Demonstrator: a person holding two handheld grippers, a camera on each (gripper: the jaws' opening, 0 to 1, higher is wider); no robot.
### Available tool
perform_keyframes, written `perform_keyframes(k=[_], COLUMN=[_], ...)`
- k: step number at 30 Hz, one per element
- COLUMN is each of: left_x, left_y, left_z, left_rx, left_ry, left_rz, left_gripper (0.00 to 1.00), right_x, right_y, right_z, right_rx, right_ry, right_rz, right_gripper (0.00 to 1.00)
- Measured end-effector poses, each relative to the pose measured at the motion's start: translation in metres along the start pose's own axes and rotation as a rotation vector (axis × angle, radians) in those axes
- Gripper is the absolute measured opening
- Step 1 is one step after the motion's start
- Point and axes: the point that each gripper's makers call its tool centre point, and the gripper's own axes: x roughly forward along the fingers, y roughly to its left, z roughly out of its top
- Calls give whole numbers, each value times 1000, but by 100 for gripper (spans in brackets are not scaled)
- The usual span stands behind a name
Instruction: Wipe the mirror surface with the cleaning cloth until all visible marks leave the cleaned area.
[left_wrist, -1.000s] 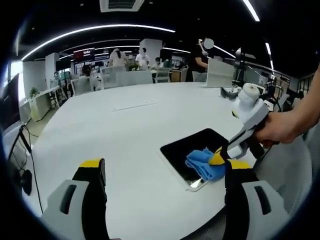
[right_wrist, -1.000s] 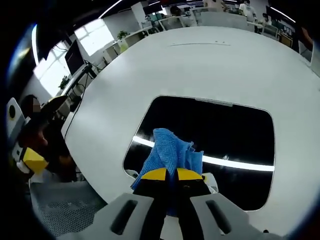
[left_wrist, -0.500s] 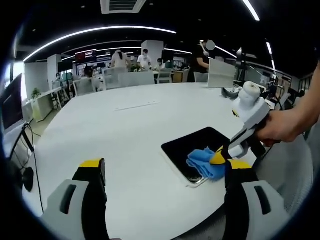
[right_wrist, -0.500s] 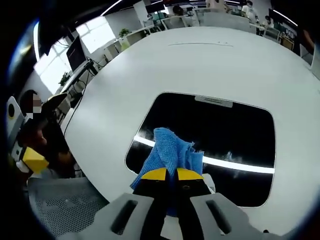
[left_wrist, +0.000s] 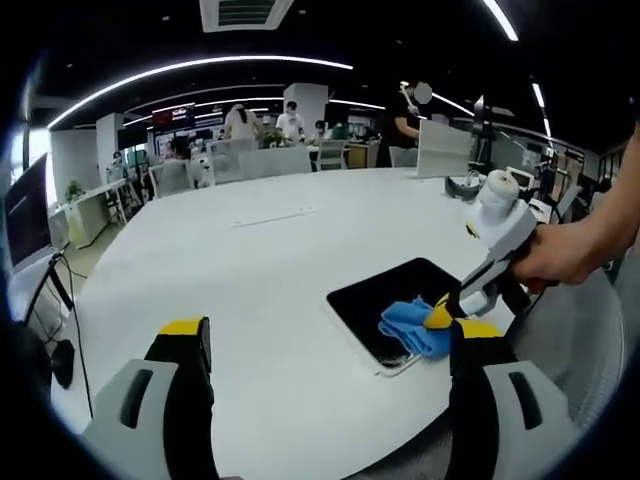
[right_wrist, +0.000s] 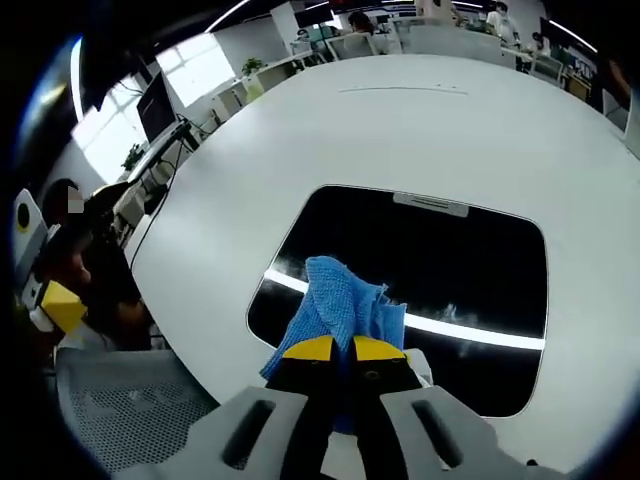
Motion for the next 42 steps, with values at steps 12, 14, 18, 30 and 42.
perform_keyframes(k=[12, 14, 18, 30, 42], left_x=[-3, -4, -3, -5, -10], left_y=[-4, -4, -2, -1, -2], left_z=[-6, -5, -2, -3, -9], left_rx=[-3, 0, -5, -14, -10], left_ry=[4, 4, -1, -5, 4], left_rz=[4, 5, 10, 16, 15], left_gripper=[99, 99, 99, 99, 99], right_x=[-6, -6, -7, -17, -15], right_y=[-15, -15, -17, -37, -36], right_z=[-4, -4, -5, -10, -9], right_rx=[11, 14, 13, 34, 22], right_ry=[-9, -10, -10, -8, -2], right_rz=[-8, -9, -8, -20, -27], right_gripper=[0, 0, 0, 0, 0])
